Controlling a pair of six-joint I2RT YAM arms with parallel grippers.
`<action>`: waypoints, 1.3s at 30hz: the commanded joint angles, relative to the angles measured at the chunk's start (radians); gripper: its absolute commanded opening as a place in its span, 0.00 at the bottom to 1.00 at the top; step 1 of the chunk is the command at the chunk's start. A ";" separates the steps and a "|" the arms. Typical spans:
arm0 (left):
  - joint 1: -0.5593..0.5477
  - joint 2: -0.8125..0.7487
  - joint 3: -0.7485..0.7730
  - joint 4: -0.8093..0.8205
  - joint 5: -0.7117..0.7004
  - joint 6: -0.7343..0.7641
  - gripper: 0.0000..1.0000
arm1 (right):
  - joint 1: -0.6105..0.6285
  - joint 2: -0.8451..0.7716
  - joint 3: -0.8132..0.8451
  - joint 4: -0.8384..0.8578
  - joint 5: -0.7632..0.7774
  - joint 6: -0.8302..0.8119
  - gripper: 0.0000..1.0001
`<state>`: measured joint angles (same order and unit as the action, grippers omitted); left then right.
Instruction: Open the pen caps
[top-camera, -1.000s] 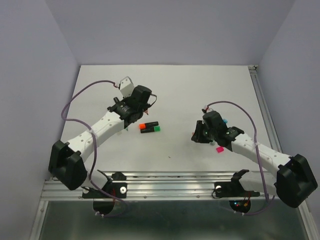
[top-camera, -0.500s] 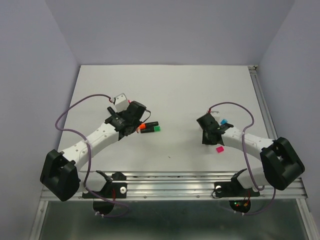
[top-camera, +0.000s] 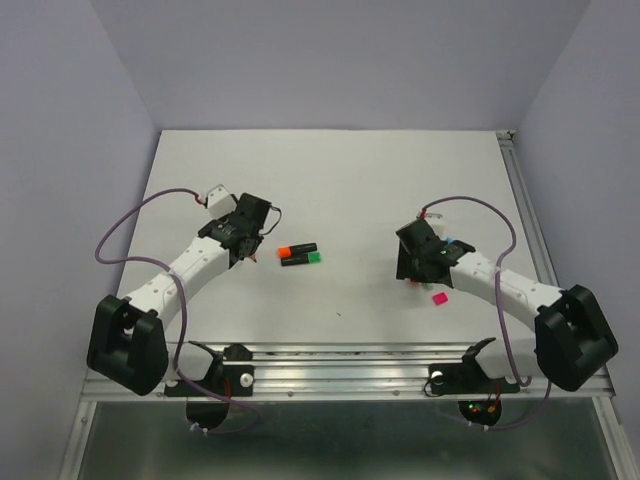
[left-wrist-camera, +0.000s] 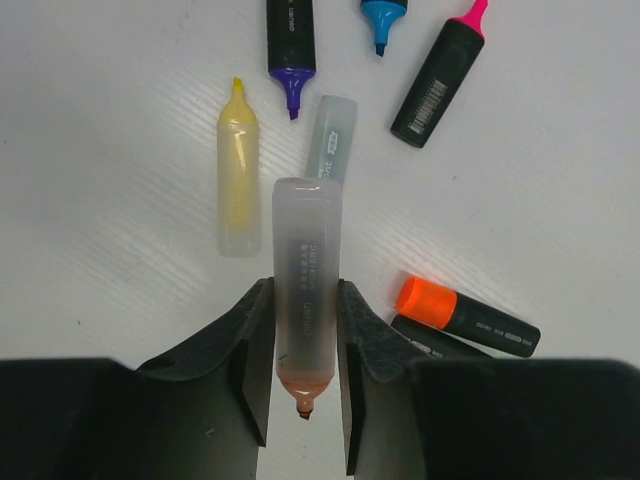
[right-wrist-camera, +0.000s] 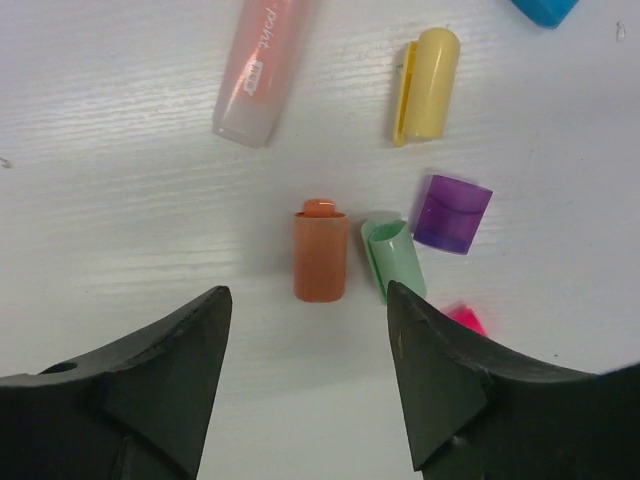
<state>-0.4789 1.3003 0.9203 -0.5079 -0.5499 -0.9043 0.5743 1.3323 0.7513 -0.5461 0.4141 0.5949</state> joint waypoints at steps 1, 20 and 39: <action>0.057 -0.001 0.017 0.054 0.013 0.064 0.00 | -0.007 -0.108 0.075 -0.017 -0.061 -0.026 0.78; 0.460 0.203 0.081 0.121 0.090 0.251 0.00 | -0.007 -0.329 0.057 -0.035 -0.144 -0.070 1.00; 0.471 0.350 0.124 0.135 0.154 0.294 0.56 | -0.008 -0.409 0.068 -0.090 -0.081 -0.052 1.00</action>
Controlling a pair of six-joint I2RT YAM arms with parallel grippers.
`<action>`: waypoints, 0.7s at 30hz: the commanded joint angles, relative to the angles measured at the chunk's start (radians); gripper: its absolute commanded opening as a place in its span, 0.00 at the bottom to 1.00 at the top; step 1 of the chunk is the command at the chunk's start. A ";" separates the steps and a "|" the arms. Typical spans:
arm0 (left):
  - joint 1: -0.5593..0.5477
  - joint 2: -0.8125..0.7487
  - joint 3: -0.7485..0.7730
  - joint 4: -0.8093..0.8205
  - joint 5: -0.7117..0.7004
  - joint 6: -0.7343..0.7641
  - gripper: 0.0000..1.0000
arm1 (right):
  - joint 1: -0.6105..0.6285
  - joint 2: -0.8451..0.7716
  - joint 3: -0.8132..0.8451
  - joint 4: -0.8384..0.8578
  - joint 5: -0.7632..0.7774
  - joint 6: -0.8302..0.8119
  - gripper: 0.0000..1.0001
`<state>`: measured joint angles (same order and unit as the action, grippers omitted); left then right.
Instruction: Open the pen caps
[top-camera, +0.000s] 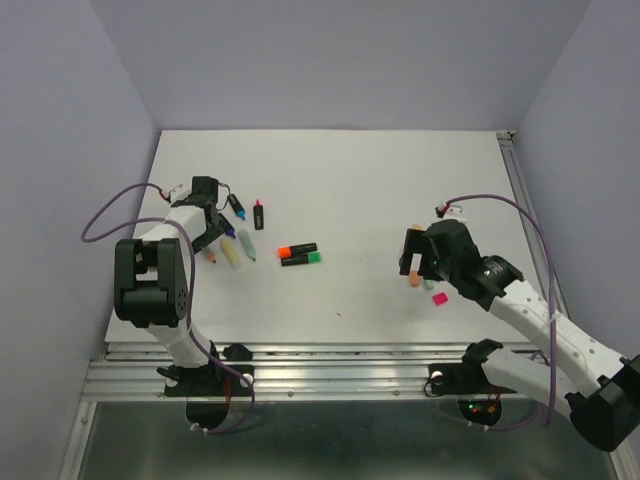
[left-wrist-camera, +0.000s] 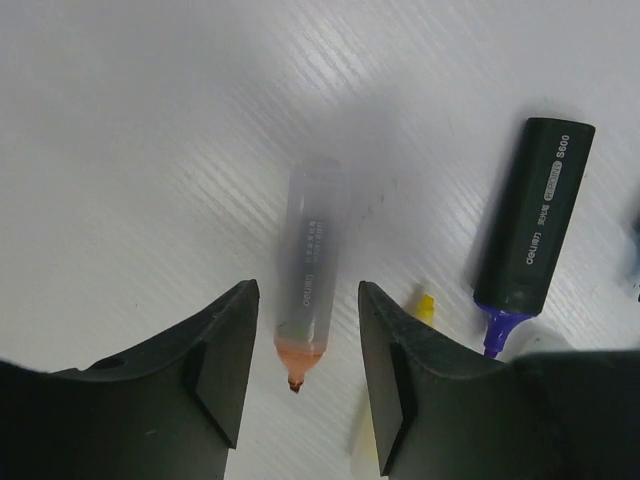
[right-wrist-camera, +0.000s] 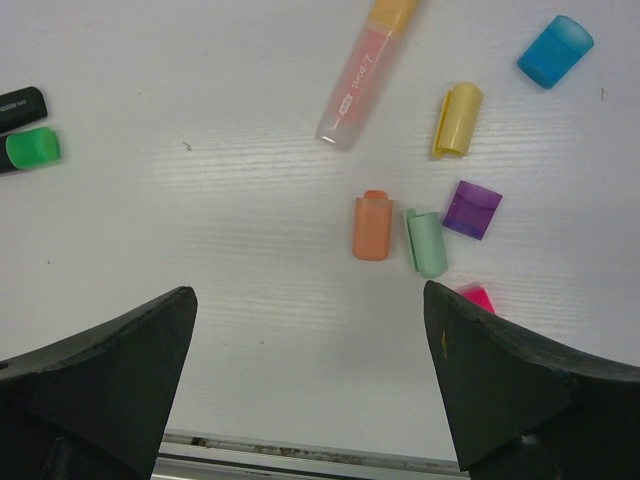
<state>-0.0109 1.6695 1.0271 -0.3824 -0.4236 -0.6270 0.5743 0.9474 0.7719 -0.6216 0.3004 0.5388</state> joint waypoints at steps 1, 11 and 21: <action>0.003 -0.025 0.016 0.011 0.037 0.021 0.58 | -0.007 -0.028 0.049 -0.017 0.031 0.004 1.00; -0.004 -0.215 -0.045 0.017 0.164 -0.008 0.70 | -0.007 -0.053 0.049 -0.030 0.036 0.004 1.00; -0.368 -0.337 -0.058 0.192 0.365 0.194 0.99 | -0.007 -0.053 0.021 0.017 -0.018 0.001 1.00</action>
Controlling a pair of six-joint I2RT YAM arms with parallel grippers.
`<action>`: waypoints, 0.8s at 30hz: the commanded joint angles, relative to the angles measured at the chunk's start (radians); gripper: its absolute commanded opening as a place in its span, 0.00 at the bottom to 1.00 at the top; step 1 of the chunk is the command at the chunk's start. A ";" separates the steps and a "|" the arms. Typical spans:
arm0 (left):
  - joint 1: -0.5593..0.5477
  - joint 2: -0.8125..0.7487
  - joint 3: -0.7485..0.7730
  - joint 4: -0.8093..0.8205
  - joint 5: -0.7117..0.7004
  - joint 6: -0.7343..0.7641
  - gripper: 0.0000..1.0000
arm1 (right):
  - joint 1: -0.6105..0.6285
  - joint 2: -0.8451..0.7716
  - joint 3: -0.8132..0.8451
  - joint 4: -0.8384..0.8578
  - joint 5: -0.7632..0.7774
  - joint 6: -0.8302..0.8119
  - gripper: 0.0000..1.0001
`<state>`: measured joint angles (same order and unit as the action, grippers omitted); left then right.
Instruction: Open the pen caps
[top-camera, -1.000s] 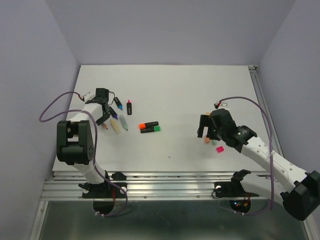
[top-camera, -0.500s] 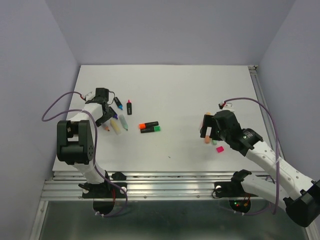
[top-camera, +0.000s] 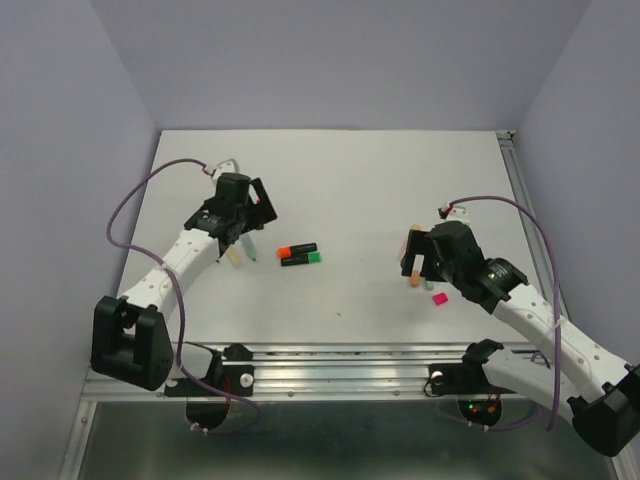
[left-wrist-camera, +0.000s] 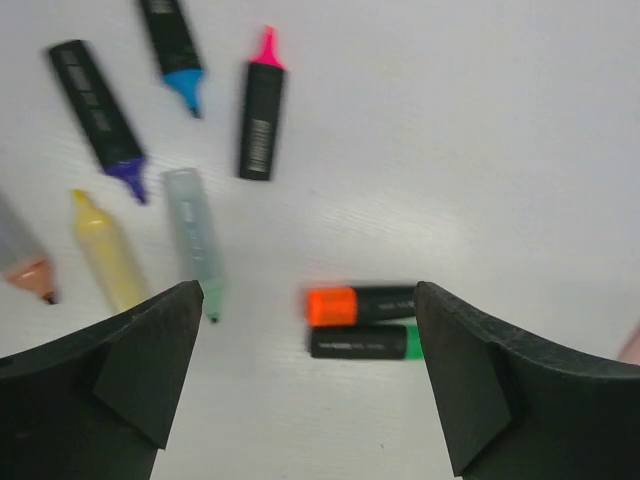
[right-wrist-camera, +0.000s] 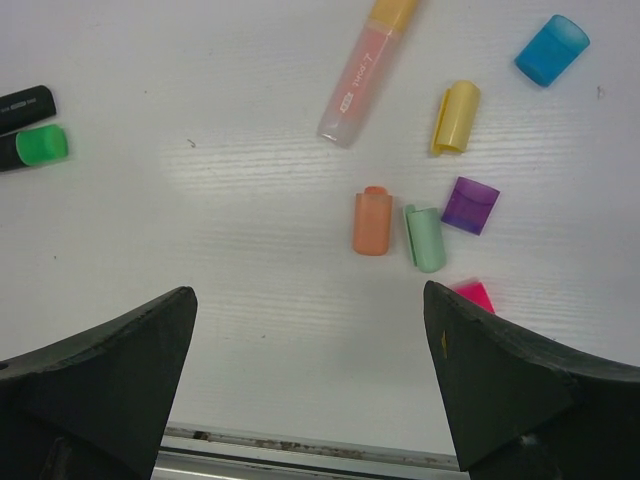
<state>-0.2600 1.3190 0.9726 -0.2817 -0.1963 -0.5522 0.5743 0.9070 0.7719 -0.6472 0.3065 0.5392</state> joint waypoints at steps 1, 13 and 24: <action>-0.140 0.026 0.000 0.102 0.147 0.132 0.99 | -0.007 -0.008 0.018 0.044 -0.033 0.001 1.00; -0.265 0.078 -0.126 0.269 0.264 0.238 0.99 | -0.007 -0.014 0.000 0.041 -0.060 0.002 1.00; -0.266 0.172 -0.126 0.265 0.285 0.250 0.99 | -0.007 -0.025 -0.003 0.032 -0.043 -0.002 1.00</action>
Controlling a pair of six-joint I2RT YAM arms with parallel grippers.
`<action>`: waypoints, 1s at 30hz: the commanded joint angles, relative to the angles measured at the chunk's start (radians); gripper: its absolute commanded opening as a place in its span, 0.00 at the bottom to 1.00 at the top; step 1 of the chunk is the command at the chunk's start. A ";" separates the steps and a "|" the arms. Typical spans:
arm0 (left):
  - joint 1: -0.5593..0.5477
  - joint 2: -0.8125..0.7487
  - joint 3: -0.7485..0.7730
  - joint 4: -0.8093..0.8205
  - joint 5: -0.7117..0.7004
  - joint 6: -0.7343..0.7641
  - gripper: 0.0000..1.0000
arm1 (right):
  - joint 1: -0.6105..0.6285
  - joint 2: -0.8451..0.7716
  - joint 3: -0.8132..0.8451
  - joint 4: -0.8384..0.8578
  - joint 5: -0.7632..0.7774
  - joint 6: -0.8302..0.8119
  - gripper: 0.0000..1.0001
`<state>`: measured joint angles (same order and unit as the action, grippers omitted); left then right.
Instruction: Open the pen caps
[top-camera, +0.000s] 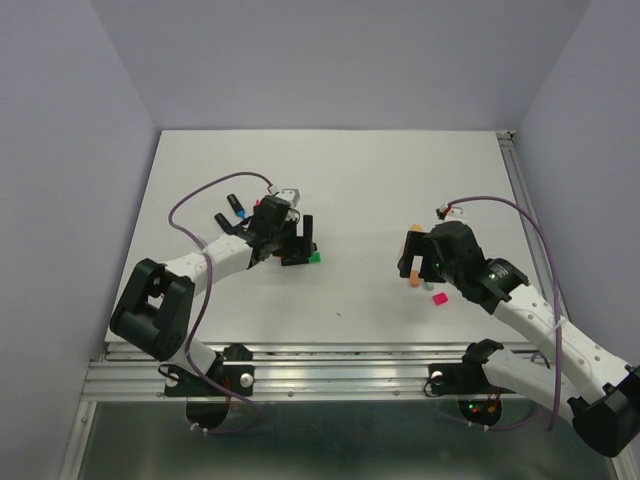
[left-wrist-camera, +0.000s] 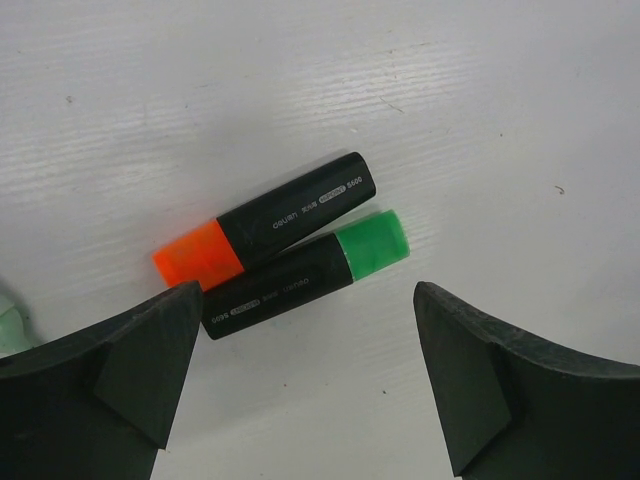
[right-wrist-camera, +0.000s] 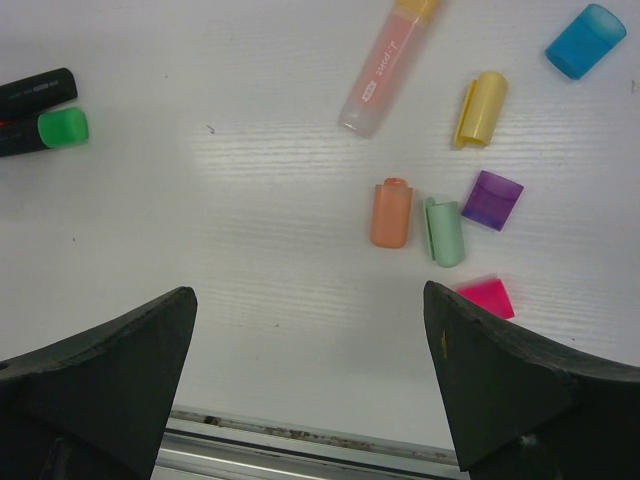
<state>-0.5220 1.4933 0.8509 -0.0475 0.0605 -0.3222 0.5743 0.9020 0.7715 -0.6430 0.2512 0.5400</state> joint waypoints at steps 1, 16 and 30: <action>-0.010 0.001 -0.006 0.031 0.032 0.018 0.99 | -0.007 -0.020 -0.003 0.028 0.014 -0.003 1.00; -0.046 0.071 -0.019 0.017 -0.047 -0.021 0.99 | -0.007 -0.022 -0.008 0.023 0.025 -0.005 1.00; -0.118 0.156 0.028 -0.052 -0.171 -0.037 0.96 | -0.005 -0.026 -0.008 0.019 0.022 -0.006 1.00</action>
<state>-0.5972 1.6207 0.8555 -0.0402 -0.0452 -0.3374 0.5743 0.8959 0.7712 -0.6434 0.2550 0.5392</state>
